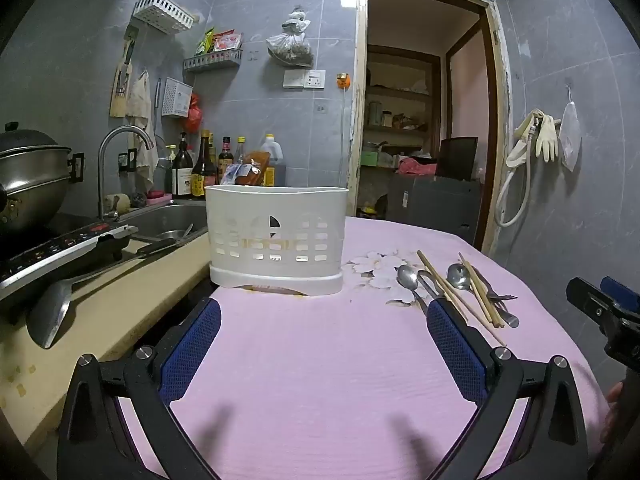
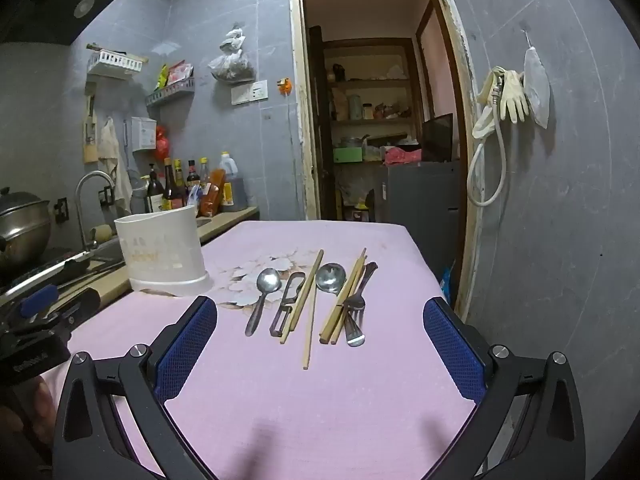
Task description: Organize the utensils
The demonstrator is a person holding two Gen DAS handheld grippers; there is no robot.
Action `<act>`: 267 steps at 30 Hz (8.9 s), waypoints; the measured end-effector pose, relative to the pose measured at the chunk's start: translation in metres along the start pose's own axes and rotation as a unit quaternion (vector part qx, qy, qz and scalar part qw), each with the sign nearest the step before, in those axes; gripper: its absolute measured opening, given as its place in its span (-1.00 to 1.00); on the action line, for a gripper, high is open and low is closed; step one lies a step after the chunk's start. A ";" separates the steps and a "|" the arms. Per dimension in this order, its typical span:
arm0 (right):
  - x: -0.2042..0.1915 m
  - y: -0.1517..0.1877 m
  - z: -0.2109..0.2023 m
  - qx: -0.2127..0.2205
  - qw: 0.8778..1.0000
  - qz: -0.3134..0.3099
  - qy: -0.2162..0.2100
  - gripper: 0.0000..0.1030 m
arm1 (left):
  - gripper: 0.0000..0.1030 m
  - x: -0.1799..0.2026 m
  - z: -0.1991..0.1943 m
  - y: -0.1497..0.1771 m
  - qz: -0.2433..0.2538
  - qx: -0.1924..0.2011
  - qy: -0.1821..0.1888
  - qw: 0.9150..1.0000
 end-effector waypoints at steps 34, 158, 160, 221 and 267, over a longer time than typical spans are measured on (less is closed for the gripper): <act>-0.004 0.001 0.000 -0.002 1.000 -0.004 -0.004 1.00 | 0.96 0.005 -0.002 -0.001 0.010 0.003 -0.002 1.000; 0.066 -0.002 0.238 -0.355 0.934 -0.025 -0.032 -0.63 | -0.37 0.076 0.275 0.009 0.095 -0.311 0.182 0.928; 0.063 -0.003 0.244 -0.360 0.932 -0.033 -0.024 -0.65 | -0.37 0.076 0.278 0.009 0.093 -0.312 0.183 0.928; -0.053 -0.128 0.113 0.117 0.985 -0.045 -0.121 -0.89 | -0.99 -0.003 0.136 -0.154 0.065 0.009 0.097 0.993; -0.191 -0.084 0.218 0.001 0.968 -0.049 -0.248 -0.85 | -0.86 -0.157 0.185 -0.118 -0.035 -0.036 -0.004 0.999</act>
Point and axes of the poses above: each gripper's, at about its wrist camera, not at the fingertips, and z roughly the way its jaws point, x to its right, y to its underside, the point moved 7 cm from there along z, roughly the way its jaws point, and after that the axes turned 2 degrees about z, right-handed, at the moved point
